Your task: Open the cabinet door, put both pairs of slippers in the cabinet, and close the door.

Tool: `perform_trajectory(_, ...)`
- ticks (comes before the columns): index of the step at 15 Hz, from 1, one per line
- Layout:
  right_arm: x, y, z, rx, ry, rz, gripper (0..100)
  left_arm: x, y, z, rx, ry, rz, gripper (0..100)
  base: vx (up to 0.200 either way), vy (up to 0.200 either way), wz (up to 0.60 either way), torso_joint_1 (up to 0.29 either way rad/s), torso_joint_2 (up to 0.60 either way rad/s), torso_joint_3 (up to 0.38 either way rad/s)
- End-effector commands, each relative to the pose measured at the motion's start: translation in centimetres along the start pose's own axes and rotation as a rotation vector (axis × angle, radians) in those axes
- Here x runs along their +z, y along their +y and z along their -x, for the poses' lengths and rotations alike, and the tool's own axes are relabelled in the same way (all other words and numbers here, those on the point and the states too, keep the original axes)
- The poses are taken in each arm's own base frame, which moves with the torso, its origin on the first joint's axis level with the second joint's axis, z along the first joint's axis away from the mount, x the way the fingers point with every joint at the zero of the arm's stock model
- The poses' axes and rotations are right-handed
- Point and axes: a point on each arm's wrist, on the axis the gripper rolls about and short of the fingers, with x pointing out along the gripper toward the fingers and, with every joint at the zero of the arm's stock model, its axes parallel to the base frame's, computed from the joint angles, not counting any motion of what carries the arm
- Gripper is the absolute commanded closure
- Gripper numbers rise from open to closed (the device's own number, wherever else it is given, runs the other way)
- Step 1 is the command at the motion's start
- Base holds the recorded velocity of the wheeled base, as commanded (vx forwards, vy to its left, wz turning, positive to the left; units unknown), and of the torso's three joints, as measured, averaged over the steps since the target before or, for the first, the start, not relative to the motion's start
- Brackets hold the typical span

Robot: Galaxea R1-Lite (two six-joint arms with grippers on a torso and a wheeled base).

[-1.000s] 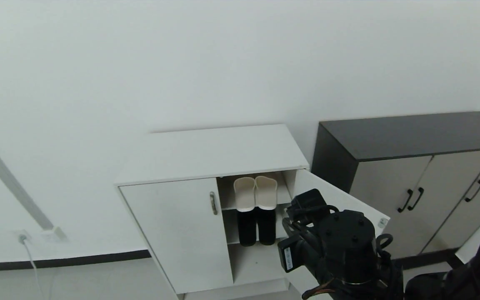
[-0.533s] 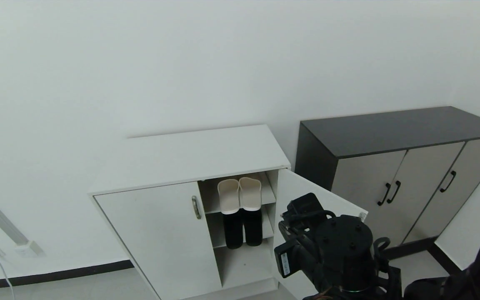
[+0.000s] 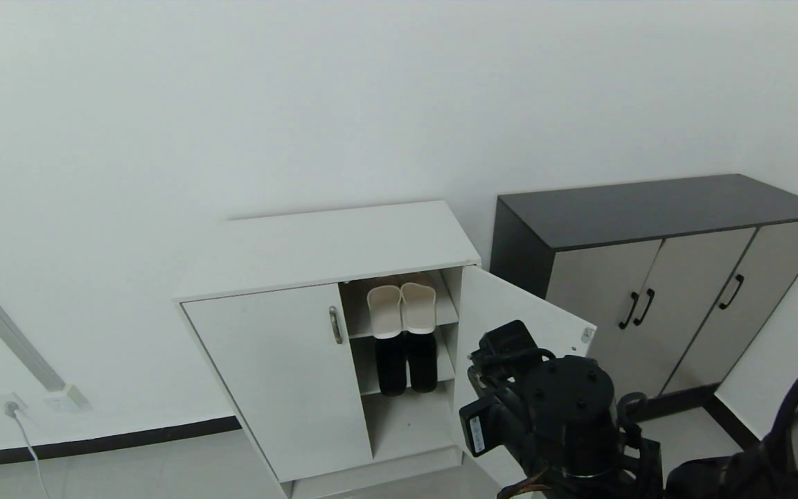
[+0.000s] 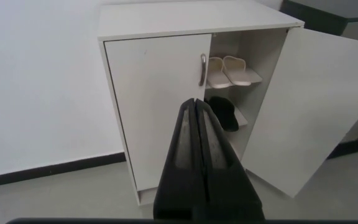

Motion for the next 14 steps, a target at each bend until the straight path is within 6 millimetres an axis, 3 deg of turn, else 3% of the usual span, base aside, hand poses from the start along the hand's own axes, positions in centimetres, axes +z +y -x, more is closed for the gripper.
perform_trajectory(1,0.1,-0.6,-0.4,-0.022,-0.008,-0.004,100,0.0,0.0,0.0,-0.001,0.002,0.0,100,0.0,0.0,0.0,0.0,0.0,0.0)
perform_trajectory(6,2.0,-6.4,-3.8,-0.208,0.0,-0.032,100,0.0,0.0,0.0,-0.001,0.002,-0.001,100,0.0,0.0,0.0,0.0,0.0,0.0)
perform_trajectory(8,3.5,-10.1,-6.6,-0.284,0.021,-0.058,100,0.0,0.0,0.0,-0.001,0.002,-0.001,100,0.0,0.0,0.0,0.0,0.0,0.0)
perform_trajectory(12,3.4,-15.1,-11.1,-0.332,0.061,-0.088,100,0.0,0.0,0.0,-0.001,0.002,-0.001,100,0.0,0.0,0.0,0.0,0.0,0.0)
perform_trajectory(14,3.1,-16.8,-12.3,-0.347,0.078,-0.101,100,0.0,0.0,0.0,-0.001,0.002,-0.001,100,0.0,0.0,0.0,0.0,0.0,0.0)
